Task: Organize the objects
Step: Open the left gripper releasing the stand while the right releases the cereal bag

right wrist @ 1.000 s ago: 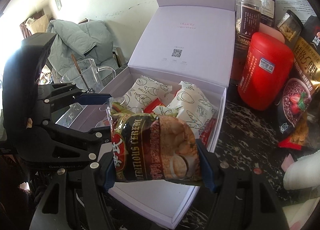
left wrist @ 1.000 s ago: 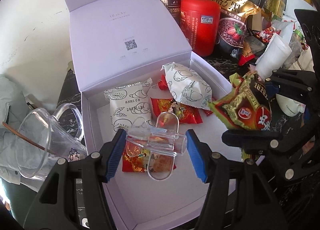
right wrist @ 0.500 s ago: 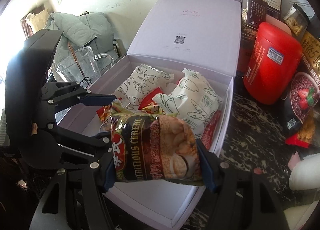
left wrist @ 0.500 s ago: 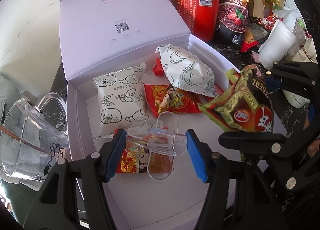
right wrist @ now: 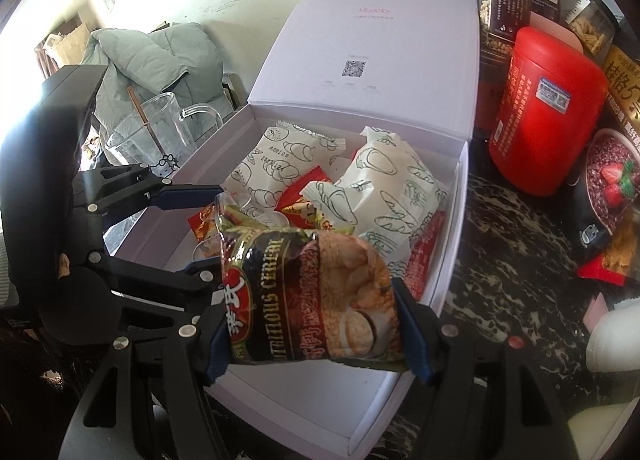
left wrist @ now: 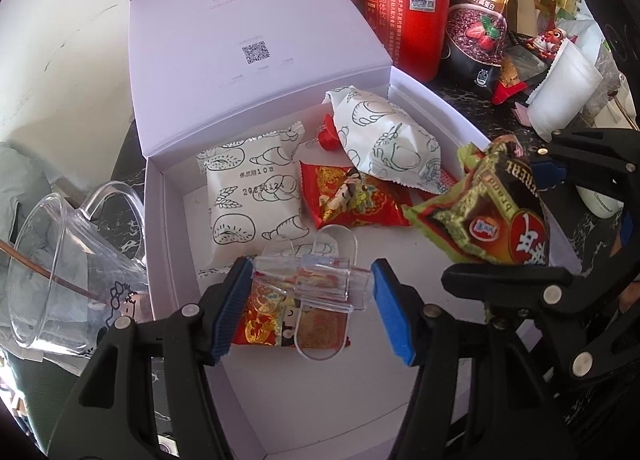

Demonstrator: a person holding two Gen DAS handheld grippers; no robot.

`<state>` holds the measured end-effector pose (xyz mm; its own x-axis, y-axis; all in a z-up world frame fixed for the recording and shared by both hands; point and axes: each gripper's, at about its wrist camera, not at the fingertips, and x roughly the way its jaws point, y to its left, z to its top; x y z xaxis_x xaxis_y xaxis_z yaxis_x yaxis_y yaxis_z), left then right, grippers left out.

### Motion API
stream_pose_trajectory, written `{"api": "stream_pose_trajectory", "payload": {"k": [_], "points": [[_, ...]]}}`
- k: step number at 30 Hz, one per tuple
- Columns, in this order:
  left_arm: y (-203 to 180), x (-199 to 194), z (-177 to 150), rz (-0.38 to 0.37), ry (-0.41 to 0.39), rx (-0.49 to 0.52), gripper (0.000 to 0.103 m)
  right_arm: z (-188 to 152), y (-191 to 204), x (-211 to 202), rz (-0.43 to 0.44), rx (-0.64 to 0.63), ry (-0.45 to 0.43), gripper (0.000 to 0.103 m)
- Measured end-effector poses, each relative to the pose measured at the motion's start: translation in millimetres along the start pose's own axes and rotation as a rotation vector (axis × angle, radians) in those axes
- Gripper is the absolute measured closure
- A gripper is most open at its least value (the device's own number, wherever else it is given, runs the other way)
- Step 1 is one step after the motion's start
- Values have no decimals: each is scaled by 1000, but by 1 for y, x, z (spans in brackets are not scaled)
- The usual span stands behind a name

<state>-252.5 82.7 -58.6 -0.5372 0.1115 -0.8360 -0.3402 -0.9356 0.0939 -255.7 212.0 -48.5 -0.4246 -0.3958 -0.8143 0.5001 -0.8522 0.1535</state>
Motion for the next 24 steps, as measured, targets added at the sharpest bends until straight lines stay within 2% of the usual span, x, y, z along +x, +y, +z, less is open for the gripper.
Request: {"api": "stream_pose_trajectory", "payload": {"k": [8, 16, 24], "points": [[7, -8, 0, 28, -10, -36, 41, 1, 1, -10, -33, -5, -12, 31], [9, -20, -1, 46, -36, -52, 28, 0, 1, -24, -61, 4, -33, 30], [11, -42, -1, 61, -81, -70, 21, 1, 10, -43, -101, -3, -65, 30]]}}
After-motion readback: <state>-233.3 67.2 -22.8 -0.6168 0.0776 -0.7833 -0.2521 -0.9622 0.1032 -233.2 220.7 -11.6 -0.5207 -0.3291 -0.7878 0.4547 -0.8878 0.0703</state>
